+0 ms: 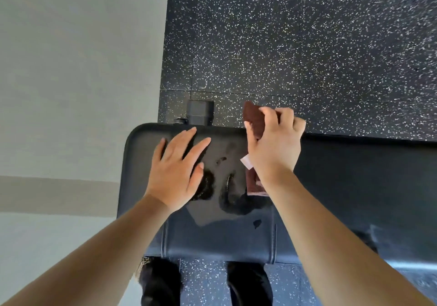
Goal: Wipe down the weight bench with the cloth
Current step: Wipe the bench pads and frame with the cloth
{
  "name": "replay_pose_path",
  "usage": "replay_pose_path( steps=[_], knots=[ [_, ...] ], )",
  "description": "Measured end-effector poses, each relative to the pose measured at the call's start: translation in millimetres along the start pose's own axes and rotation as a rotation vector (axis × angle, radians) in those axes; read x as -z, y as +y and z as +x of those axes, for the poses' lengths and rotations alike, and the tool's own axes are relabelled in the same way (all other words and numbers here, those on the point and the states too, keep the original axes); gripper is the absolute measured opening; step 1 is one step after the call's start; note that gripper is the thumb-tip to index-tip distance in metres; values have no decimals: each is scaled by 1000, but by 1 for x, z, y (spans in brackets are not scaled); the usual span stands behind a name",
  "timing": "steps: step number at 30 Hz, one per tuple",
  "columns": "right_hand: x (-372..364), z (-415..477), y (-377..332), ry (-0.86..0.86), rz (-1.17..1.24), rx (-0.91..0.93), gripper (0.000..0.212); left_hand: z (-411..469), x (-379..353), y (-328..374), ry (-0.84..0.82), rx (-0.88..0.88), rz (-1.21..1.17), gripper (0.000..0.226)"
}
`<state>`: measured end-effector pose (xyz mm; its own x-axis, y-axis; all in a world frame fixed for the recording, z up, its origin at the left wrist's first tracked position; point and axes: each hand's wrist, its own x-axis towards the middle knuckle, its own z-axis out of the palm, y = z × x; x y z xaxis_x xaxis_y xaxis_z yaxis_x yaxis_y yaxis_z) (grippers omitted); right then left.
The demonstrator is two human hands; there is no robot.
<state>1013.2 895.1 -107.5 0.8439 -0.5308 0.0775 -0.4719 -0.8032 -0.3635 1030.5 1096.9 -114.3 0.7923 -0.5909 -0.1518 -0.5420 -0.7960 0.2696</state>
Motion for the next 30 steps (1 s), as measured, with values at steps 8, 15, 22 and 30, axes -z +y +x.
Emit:
replay_pose_path(
  steps=[8, 15, 22, 30],
  knots=[
    [-4, -61, -5, 18, 50, 174, 36, -14, -4, -18, 33, 85, -35, 59],
    [-20, -4, -31, -10, 20, 107, 39, -13, -3, -22, 17, 74, -40, 61],
    [-12, -33, -20, -28, 44, 186, 39, -14, -3, -22, 38, 70, -45, 60],
    [-11, -81, -25, 39, 45, 161, 38, -24, -6, -24, 37, 81, -60, 56]
  ],
)
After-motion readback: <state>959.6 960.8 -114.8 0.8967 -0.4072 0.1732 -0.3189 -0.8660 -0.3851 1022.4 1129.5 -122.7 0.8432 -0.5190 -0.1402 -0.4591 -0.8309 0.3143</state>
